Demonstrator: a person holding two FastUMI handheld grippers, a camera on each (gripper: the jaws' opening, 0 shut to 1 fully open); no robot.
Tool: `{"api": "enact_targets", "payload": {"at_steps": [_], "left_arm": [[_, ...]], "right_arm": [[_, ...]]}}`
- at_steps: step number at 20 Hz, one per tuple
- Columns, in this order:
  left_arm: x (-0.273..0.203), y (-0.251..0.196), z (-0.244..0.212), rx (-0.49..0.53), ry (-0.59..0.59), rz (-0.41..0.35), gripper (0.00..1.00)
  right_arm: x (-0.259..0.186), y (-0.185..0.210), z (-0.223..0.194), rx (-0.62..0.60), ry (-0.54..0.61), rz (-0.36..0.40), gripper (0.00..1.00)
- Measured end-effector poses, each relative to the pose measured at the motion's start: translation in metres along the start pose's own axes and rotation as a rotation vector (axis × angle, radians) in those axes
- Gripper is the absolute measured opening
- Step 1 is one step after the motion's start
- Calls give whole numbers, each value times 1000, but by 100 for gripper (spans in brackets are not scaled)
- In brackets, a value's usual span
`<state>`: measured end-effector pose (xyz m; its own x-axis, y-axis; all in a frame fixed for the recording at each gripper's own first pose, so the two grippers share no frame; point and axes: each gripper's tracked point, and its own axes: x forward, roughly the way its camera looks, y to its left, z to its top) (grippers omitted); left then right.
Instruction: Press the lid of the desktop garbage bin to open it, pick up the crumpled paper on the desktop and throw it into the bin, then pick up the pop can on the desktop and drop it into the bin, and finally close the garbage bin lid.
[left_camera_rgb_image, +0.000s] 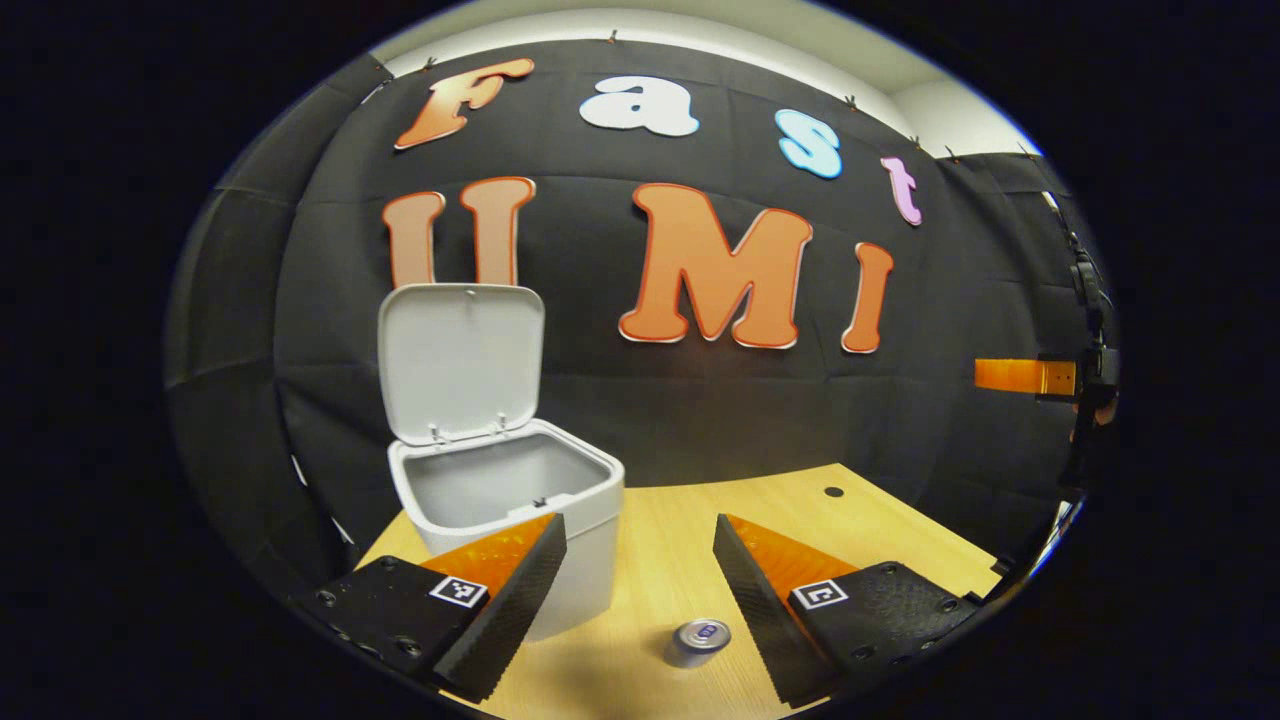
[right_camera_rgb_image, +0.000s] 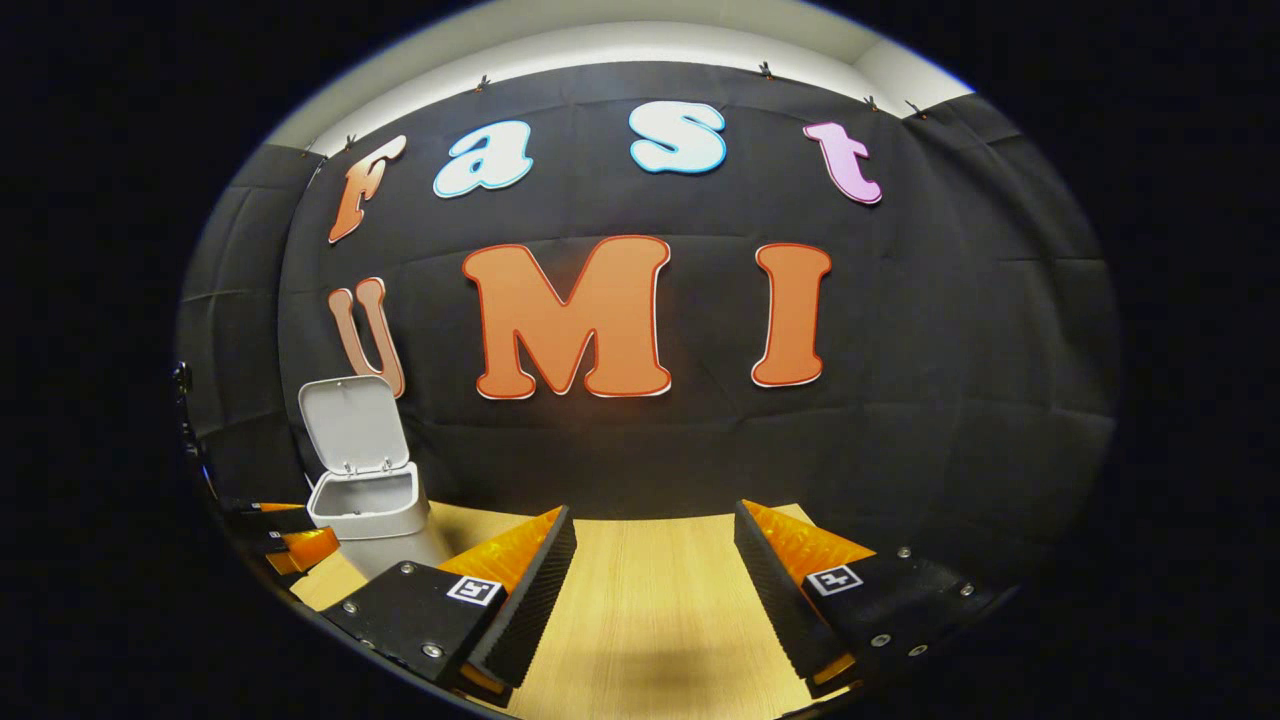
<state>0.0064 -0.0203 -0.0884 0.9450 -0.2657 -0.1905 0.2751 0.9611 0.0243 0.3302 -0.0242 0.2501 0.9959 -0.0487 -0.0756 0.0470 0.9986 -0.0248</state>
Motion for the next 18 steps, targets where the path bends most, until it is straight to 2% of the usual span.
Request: {"api": "enact_targets", "payload": {"at_steps": [3,9,18], "left_arm": [[15,-26,-31,11,63,-55,94],[44,-56,-100,11,187,-85,94],[67,-66,-159,21,307,-58,95]], "right_arm": [[-2,-12,-3,3,6,-13,95],[0,-31,-25,10,56,-26,95],[9,-44,-47,-3,108,-26,94]]}}
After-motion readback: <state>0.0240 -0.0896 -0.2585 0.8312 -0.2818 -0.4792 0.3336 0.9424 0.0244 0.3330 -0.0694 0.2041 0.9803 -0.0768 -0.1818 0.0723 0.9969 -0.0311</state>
